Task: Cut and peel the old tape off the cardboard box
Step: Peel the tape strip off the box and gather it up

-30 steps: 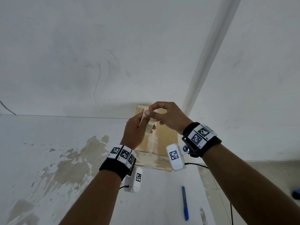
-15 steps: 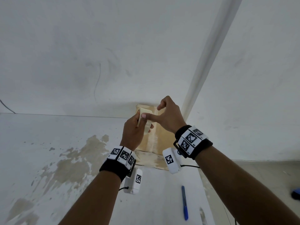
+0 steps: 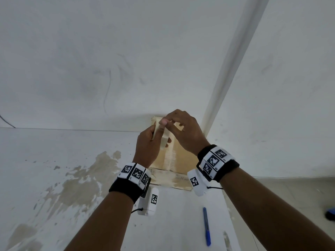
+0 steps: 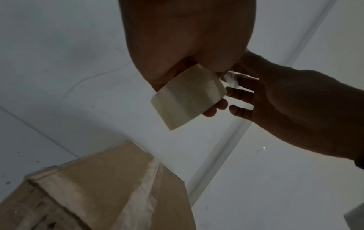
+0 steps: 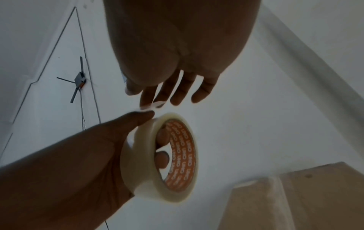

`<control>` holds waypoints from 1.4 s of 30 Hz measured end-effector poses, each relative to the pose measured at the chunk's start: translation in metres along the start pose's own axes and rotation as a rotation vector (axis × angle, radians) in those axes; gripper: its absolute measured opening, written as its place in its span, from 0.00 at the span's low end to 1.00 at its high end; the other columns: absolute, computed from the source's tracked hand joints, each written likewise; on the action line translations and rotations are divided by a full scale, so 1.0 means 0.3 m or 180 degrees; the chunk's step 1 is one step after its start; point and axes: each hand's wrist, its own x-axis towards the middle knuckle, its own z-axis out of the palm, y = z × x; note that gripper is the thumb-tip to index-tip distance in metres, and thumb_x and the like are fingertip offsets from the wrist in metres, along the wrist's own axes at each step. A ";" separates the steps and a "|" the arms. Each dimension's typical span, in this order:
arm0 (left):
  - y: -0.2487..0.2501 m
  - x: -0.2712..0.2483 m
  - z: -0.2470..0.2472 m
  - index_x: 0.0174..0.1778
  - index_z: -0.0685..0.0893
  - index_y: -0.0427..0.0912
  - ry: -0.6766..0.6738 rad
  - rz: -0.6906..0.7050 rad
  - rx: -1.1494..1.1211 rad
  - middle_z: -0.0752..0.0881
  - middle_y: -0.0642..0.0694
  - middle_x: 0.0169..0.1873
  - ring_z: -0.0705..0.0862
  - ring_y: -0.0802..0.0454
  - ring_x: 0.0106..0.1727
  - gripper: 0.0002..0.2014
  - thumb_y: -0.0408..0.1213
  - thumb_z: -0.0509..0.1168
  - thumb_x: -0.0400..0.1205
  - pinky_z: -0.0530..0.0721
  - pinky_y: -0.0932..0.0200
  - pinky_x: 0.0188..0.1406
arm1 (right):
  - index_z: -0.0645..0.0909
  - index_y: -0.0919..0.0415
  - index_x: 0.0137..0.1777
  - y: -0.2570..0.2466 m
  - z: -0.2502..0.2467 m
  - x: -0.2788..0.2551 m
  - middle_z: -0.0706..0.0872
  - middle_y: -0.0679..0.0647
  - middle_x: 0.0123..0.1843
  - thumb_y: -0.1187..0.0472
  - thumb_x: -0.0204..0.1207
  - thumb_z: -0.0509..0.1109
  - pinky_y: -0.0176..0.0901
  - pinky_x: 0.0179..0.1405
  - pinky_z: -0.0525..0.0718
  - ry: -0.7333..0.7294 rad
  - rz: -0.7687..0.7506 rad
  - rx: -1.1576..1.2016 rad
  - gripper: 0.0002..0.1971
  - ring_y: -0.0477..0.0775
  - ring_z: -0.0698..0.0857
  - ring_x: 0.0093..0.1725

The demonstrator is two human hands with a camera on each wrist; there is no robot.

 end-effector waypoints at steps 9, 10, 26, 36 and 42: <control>0.012 -0.009 0.004 0.42 0.88 0.39 -0.0097 -0.0167 -0.0124 0.92 0.42 0.29 0.86 0.59 0.23 0.20 0.46 0.58 0.92 0.80 0.72 0.26 | 0.91 0.52 0.48 0.027 -0.038 0.036 0.88 0.44 0.50 0.50 0.80 0.75 0.37 0.48 0.80 -0.0189 0.0141 0.0099 0.07 0.45 0.86 0.50; 0.016 -0.011 0.005 0.40 0.88 0.41 -0.0102 -0.0159 -0.0113 0.92 0.42 0.29 0.85 0.59 0.22 0.20 0.45 0.59 0.92 0.80 0.72 0.26 | 0.91 0.53 0.48 0.030 -0.038 0.042 0.88 0.46 0.49 0.51 0.81 0.75 0.36 0.46 0.80 -0.0134 0.0165 0.0159 0.07 0.45 0.86 0.48; 0.028 -0.031 0.007 0.35 0.87 0.35 -0.0237 -0.0262 0.0081 0.89 0.43 0.23 0.87 0.52 0.21 0.25 0.52 0.61 0.89 0.85 0.62 0.31 | 0.84 0.61 0.46 0.062 -0.087 0.087 0.71 0.45 0.23 0.53 0.86 0.67 0.36 0.28 0.70 -0.0669 0.0368 -0.0416 0.13 0.44 0.69 0.22; 0.045 -0.017 -0.001 0.33 0.82 0.32 0.0014 -0.0242 0.0176 0.87 0.45 0.19 0.86 0.54 0.17 0.24 0.48 0.64 0.88 0.79 0.68 0.21 | 0.73 0.60 0.34 0.067 -0.077 0.082 0.75 0.49 0.26 0.50 0.88 0.64 0.40 0.31 0.70 -0.0500 0.0096 -0.0645 0.21 0.47 0.69 0.27; 0.042 -0.012 -0.004 0.35 0.83 0.30 -0.0026 -0.0298 0.0017 0.90 0.37 0.25 0.87 0.48 0.20 0.17 0.38 0.63 0.87 0.82 0.64 0.24 | 0.85 0.60 0.51 0.074 -0.054 0.075 0.86 0.46 0.38 0.60 0.89 0.61 0.32 0.37 0.76 -0.0511 0.0244 -0.0166 0.11 0.41 0.79 0.35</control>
